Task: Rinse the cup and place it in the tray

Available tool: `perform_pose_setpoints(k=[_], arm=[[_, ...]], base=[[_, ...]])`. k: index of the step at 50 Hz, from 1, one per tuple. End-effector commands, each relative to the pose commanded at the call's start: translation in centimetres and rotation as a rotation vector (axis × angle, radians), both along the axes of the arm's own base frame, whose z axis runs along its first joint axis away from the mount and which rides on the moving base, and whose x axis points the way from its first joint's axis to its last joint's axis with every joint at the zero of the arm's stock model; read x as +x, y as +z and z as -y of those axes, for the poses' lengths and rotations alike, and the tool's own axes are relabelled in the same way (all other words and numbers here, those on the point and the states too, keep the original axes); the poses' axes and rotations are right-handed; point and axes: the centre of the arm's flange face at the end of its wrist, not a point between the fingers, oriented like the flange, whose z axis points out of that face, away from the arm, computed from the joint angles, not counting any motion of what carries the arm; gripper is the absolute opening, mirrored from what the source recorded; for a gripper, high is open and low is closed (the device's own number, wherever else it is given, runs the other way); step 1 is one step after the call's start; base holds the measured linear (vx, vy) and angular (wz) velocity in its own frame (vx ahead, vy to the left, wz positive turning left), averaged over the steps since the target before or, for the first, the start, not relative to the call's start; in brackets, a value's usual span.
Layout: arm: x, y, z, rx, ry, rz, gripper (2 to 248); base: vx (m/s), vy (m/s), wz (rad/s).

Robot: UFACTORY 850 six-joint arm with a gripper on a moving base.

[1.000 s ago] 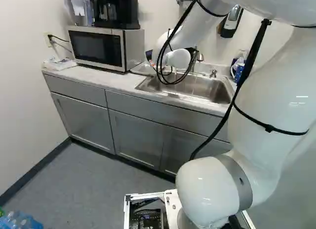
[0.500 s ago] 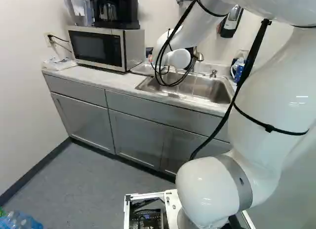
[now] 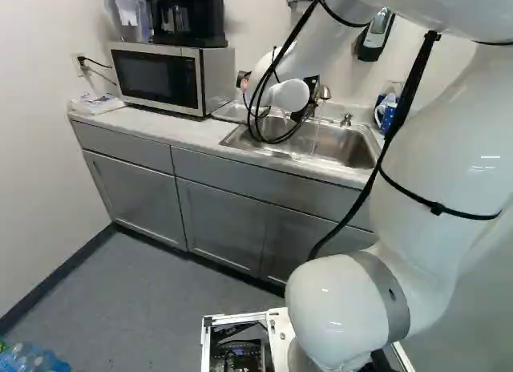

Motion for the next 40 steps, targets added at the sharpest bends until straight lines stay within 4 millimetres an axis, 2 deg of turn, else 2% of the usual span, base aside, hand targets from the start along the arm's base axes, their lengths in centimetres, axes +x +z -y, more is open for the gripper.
perform_pose_setpoints(k=[8,40], arm=[[0.0,0.0,0.0,0.084,-0.01,-0.005,124],[0.0,0.0,0.0,0.084,-0.01,-0.005,124]], base=[[0.0,0.0,0.0],[0.0,0.0,0.0]])
